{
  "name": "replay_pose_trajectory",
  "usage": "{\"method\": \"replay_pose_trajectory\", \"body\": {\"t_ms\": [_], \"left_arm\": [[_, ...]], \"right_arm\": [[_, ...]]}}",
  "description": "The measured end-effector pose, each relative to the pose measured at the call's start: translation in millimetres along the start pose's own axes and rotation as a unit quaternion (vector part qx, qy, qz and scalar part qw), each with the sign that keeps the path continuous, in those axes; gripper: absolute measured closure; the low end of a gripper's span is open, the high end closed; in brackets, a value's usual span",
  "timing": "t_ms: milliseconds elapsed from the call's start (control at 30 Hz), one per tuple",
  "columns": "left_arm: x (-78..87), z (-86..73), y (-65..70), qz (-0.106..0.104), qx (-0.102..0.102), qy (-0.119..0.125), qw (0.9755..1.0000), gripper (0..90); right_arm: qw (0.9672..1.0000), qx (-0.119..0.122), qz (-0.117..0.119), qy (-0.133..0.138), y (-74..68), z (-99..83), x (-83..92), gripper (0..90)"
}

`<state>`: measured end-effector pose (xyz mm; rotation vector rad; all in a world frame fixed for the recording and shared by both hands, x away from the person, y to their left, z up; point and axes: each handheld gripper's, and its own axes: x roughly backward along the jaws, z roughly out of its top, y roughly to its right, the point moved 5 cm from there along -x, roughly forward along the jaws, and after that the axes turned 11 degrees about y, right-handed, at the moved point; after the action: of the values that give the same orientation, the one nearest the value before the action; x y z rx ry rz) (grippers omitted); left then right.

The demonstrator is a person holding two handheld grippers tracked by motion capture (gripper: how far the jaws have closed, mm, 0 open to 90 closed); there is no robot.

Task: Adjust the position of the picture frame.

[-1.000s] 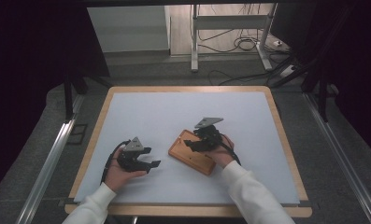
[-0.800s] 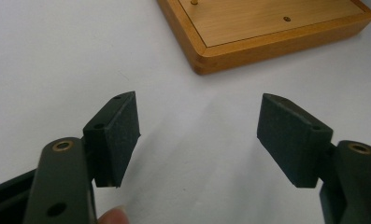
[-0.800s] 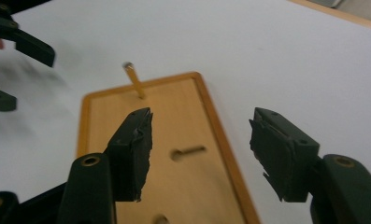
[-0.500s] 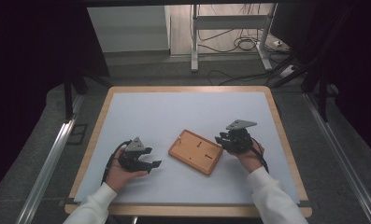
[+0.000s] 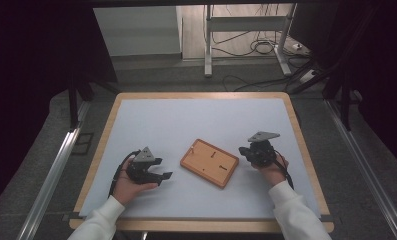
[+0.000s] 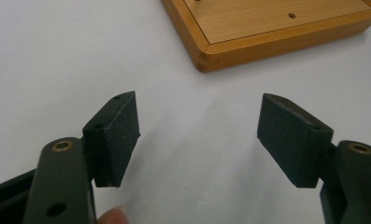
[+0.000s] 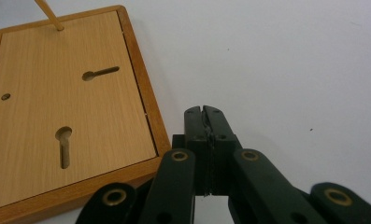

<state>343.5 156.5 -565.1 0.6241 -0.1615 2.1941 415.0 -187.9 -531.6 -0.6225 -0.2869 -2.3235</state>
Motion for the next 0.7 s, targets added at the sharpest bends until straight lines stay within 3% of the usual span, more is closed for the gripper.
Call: {"method": "replay_pose_trajectory", "body": {"t_ms": [400, 700], "left_arm": [[0.0, 0.0, 0.0, -0.001, 0.000, 0.000, 1.0000, 29.0], [-0.3, -0.1, -0.3, -0.002, 0.001, -0.001, 1.0000, 28.9]], "right_arm": [[0.9985, 0.029, 0.000, -0.047, -7.1, -16.1, -15.0, 89.9], [0.9985, 0.028, 0.000, -0.047, -7.1, -17.8, -13.6, 90.0]]}}
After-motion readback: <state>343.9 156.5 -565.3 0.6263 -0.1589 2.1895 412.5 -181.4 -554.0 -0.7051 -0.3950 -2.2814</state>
